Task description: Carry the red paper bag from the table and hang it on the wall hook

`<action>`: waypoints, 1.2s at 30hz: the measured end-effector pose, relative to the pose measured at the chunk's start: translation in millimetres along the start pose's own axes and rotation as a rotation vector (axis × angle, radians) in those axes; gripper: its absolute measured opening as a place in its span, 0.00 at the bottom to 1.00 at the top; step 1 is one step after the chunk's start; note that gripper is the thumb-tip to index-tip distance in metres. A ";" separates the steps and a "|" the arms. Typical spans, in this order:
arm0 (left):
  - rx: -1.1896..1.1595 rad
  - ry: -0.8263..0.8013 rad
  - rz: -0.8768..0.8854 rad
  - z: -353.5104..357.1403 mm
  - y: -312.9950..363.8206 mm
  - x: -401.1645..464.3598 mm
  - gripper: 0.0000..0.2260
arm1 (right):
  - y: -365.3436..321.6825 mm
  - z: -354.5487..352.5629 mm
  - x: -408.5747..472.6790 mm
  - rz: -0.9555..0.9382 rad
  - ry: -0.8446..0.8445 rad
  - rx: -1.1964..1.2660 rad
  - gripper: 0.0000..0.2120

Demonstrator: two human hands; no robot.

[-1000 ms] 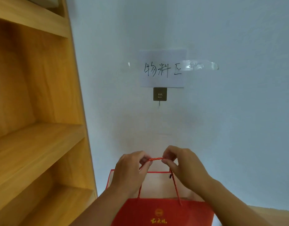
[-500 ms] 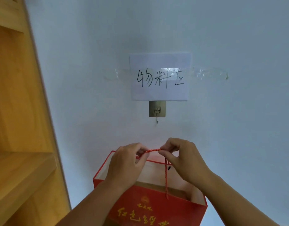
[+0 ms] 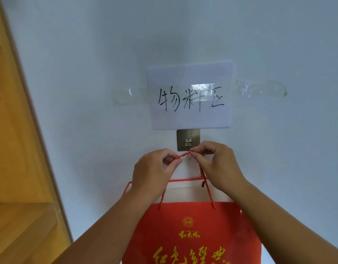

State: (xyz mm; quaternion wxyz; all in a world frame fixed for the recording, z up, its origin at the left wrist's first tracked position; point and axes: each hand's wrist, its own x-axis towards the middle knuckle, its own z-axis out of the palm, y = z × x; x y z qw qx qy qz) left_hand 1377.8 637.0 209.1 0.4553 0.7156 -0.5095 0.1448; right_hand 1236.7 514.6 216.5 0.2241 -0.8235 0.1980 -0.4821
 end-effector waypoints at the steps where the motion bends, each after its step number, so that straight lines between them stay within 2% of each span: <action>1: 0.000 -0.001 -0.001 2.0 -1.8 4.3 0.06 | 2.3 2.5 2.4 -0.011 0.004 -0.026 0.04; 10: 0.013 -0.033 -0.047 23.0 -23.8 4.1 0.07 | 22.2 16.6 2.0 -0.207 -0.051 -0.372 0.03; 17: 0.005 -0.089 0.001 24.1 -28.4 -17.0 0.10 | 30.0 25.7 -17.0 -0.088 -0.020 -0.265 0.04; 27: 0.000 -0.017 0.080 22.6 -34.9 -43.9 0.12 | 22.5 23.9 -48.5 -0.023 -0.023 -0.391 0.06; 32: 0.048 -0.005 0.030 7.7 -21.6 -75.7 0.08 | 2.6 -2.8 -71.3 -0.025 -0.054 -0.432 0.07; 36: 0.102 -0.028 -0.029 -10.4 -1.9 -112.3 0.13 | -16.8 -26.8 -94.2 -0.049 -0.070 -0.414 0.03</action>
